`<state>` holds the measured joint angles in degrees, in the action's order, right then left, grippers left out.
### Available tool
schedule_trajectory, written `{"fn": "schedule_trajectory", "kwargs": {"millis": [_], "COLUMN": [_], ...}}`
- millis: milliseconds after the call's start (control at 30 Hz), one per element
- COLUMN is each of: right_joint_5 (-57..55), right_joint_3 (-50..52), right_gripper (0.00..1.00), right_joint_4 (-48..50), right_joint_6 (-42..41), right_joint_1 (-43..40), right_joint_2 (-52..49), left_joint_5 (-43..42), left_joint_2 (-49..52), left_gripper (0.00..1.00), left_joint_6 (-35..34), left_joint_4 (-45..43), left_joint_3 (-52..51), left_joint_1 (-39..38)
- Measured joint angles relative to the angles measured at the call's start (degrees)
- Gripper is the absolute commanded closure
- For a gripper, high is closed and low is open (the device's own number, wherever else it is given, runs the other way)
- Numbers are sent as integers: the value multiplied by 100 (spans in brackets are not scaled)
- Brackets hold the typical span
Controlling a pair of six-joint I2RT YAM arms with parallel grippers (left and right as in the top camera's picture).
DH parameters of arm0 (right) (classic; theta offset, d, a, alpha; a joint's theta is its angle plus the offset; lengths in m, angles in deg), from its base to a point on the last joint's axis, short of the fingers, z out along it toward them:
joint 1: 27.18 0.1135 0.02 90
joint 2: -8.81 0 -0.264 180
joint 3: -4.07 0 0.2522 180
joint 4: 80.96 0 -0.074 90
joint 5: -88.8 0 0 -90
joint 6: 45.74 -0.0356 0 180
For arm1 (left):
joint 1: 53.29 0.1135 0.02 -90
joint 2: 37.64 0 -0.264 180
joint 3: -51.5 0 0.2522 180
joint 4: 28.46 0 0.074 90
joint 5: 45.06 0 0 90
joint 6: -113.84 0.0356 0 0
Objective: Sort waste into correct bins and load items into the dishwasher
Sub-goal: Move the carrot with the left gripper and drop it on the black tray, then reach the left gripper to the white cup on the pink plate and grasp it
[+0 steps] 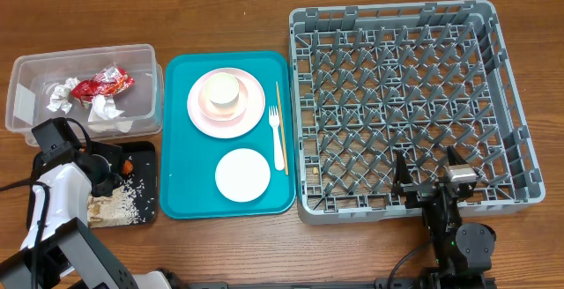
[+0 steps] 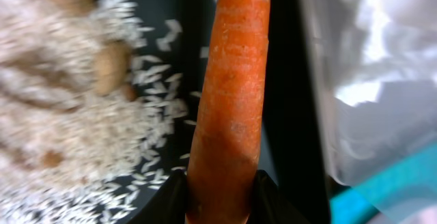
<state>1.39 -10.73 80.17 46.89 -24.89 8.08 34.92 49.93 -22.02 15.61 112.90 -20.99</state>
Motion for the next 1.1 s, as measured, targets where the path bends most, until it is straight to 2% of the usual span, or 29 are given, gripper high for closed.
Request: {"fn": "schedule_trajectory", "kwargs": {"millis": [67, 200, 500, 600, 733, 833, 1100], "right_joint_5": [2, 0, 0, 0, 0, 0, 0], "right_joint_3": [0, 0, 0, 0, 0, 0, 0], "right_gripper": [0, 0, 0, 0, 0, 0, 0], "right_joint_4": [4, 0, 0, 2, 0, 2, 4], "right_joint_6": [0, 4, 0, 0, 0, -2, 0], "right_joint_1": [0, 0, 0, 0, 0, 0, 0], "right_joint_2": [0, 0, 0, 0, 0, 0, 0], "left_joint_5": [-192, -402, -555, -820, -992, -903, -28], "left_joint_2": [-2, -122, -1123, -1567, -1908, -1882, -994], "left_gripper": [41, 34, 34, 41, 42, 41, 42], "left_joint_6": [269, 726, 1215, 1532, 1912, 2055, 2046], "left_joint_4": [20, 334, 1117, 1235, 1567, 1838, 1932], "left_joint_3": [22, 216, 798, 1001, 1381, 1735, 2658], "left_joint_1": [0, 0, -13, -229, -903, -1700, -3486]}}
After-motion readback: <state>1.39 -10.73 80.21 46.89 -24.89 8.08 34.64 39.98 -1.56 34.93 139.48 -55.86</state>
